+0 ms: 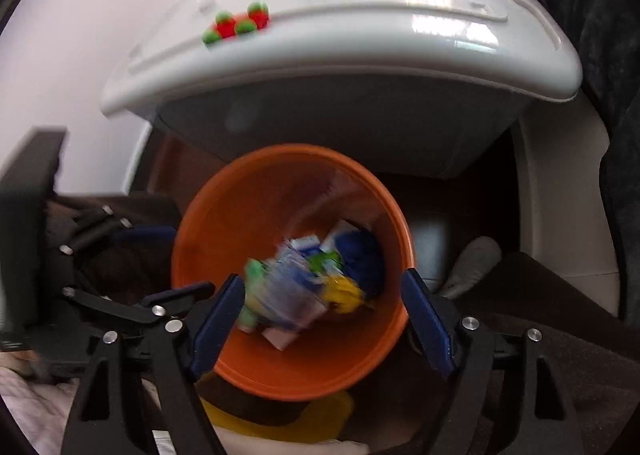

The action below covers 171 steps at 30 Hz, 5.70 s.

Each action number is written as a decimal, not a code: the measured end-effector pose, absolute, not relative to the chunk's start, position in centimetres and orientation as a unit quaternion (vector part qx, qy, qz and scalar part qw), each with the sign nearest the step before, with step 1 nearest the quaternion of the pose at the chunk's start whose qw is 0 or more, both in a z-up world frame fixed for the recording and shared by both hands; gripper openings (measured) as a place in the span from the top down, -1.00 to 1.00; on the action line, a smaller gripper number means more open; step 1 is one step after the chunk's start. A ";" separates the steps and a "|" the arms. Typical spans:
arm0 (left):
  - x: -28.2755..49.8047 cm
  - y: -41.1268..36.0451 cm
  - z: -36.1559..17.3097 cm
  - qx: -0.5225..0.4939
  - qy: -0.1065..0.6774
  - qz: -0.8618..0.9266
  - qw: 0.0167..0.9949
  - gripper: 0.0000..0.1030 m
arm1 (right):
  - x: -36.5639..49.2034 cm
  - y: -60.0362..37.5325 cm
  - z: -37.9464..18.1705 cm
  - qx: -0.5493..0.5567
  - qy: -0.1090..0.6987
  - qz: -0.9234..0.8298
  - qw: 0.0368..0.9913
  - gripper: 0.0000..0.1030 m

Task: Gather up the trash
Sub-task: 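Open both grippers over the bucket, dropping carton and yellow toy, then grasp the red-green toy car on the lid with the right gripper, then grasp the white bottle cap with the left gripper while the right gripper holds the toy car, then open both grippers over the bucket, dropping bottle cap and toy car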

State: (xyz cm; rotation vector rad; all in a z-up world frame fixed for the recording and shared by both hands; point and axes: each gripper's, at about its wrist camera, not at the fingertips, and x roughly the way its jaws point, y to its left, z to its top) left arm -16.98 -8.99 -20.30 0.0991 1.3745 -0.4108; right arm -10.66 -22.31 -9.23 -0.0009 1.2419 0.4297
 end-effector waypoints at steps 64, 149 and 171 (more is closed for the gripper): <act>-12.5 0.6 -13.3 -0.169 0.501 -0.141 0.837 -0.39 | 6.3 -7.6 -9.0 -0.207 0.490 0.420 0.735 0.04; 2.7 0.8 -9.5 -0.072 0.429 -0.138 0.890 0.37 | 4.0 -18.3 -0.3 -0.021 0.405 0.288 0.868 0.23; -14.4 -6.5 -16.1 -0.004 0.591 -0.239 0.770 -0.37 | -9.6 -21.7 -6.9 0.005 0.539 0.299 0.787 -0.57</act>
